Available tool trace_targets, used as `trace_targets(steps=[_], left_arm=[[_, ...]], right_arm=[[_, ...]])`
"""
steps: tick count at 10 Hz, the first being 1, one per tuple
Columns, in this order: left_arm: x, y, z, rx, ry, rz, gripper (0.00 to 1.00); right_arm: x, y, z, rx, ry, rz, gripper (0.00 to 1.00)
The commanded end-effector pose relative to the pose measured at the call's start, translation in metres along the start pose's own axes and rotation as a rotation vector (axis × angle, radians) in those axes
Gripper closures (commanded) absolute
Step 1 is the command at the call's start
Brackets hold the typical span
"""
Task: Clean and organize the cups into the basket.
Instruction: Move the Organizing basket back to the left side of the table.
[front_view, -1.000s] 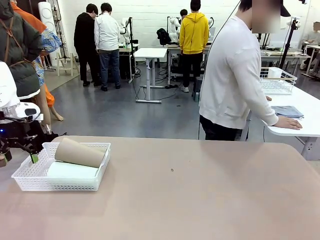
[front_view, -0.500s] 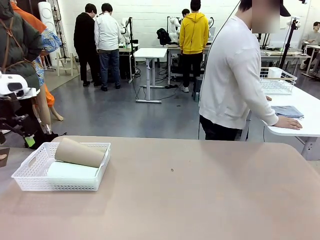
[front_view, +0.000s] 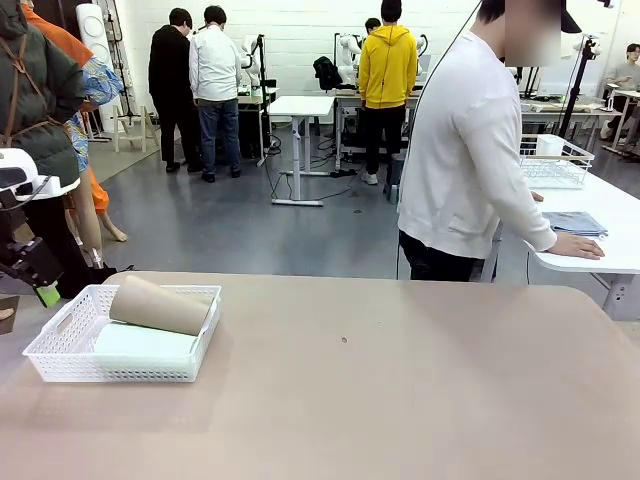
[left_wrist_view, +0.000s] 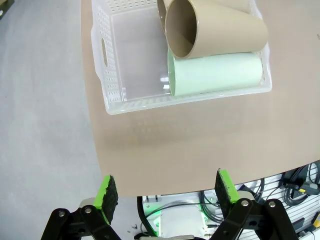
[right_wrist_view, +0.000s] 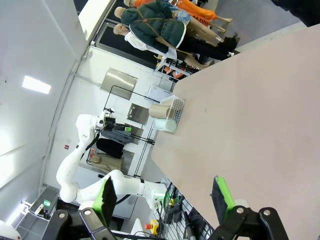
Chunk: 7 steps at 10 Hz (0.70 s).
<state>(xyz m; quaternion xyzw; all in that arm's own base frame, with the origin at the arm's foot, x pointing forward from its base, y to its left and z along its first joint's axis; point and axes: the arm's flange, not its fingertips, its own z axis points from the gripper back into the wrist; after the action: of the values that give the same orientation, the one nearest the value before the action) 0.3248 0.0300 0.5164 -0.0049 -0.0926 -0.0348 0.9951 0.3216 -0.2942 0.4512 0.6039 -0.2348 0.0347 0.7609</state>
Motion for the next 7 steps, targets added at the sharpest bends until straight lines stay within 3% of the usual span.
trace_targets(steps=[1,3,4,5,7], left_arm=[[0.005,0.005,0.006,-0.004,0.005,-0.023,0.00],[0.001,0.001,0.002,0.000,-0.004,-0.002,0.00],[0.021,0.030,0.010,-0.258,0.134,0.014,0.00],[0.033,0.065,0.026,-0.480,0.167,0.018,0.00],[0.049,0.125,0.046,-0.683,0.157,0.012,0.00]], right_arm=[[0.001,0.002,0.000,-0.006,-0.004,-0.013,0.00],[0.001,0.002,0.000,-0.006,-0.004,-0.013,0.00],[0.001,0.002,0.000,-0.006,-0.004,-0.013,0.00],[0.001,0.002,0.000,-0.006,-0.004,-0.013,0.00],[0.001,0.002,0.000,-0.006,-0.004,-0.013,0.00]])
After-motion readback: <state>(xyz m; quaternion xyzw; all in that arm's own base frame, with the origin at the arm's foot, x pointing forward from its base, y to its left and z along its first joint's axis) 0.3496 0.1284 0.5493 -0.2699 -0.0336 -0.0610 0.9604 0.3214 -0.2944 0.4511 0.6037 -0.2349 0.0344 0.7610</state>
